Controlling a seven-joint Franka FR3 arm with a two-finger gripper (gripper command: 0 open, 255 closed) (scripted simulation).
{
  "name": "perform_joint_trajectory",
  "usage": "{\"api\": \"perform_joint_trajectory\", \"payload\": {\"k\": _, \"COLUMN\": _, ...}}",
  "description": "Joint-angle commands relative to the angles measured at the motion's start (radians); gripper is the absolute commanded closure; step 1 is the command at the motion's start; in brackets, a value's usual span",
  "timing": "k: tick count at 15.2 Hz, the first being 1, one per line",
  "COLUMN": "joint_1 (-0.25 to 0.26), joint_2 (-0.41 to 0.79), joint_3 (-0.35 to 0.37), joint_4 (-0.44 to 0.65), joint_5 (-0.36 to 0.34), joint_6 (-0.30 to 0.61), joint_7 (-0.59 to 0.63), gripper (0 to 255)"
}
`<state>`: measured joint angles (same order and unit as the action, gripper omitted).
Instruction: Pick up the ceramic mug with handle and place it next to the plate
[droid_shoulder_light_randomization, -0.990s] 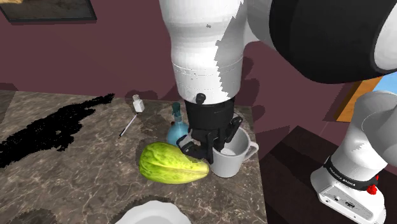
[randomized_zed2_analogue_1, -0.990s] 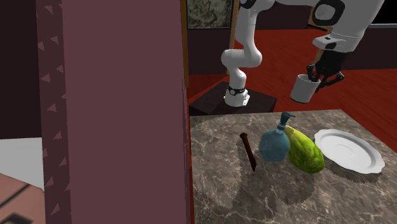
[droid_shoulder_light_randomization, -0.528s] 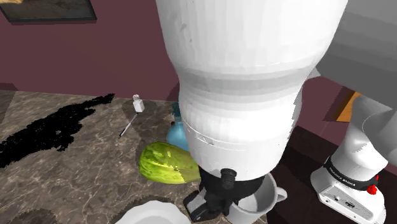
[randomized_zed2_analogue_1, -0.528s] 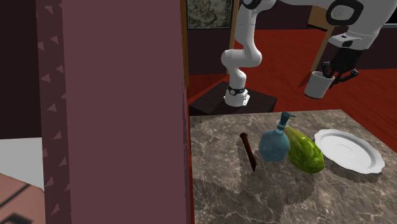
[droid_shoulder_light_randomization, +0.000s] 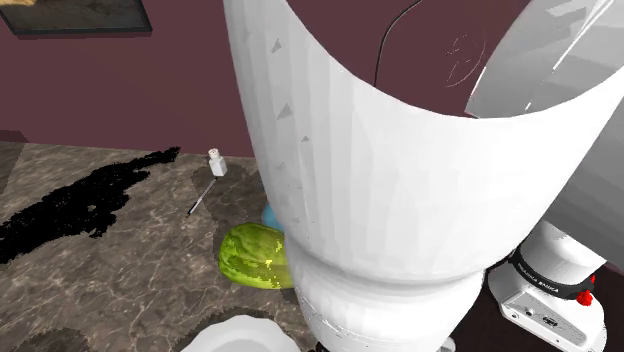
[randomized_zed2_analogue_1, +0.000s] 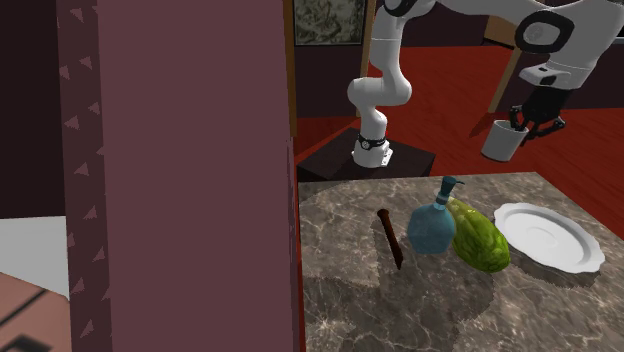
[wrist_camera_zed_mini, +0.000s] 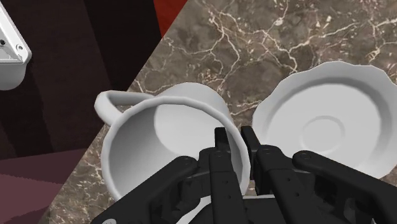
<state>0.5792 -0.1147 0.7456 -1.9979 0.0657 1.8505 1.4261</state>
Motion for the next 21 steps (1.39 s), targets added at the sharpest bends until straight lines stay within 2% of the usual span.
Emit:
{"api": "perform_joint_trajectory", "payload": {"k": 1, "joint_1": 0.001, "joint_2": 0.004, "joint_3": 0.003, "joint_4": -0.023, "joint_5": -0.002, "joint_6": 0.026, "joint_7": 0.003, "gripper": 255}}
{"api": "perform_joint_trajectory", "payload": {"k": 12, "joint_1": 0.004, "joint_2": 0.059, "joint_3": 0.019, "joint_4": -0.128, "joint_5": -0.038, "joint_6": 0.173, "joint_7": 0.033, "gripper": 255}}
{"api": "perform_joint_trajectory", "payload": {"k": 21, "joint_1": 0.007, "joint_2": 0.132, "joint_3": 0.027, "joint_4": -0.194, "joint_5": -0.095, "joint_6": 0.292, "joint_7": 0.077, "gripper": 255}}
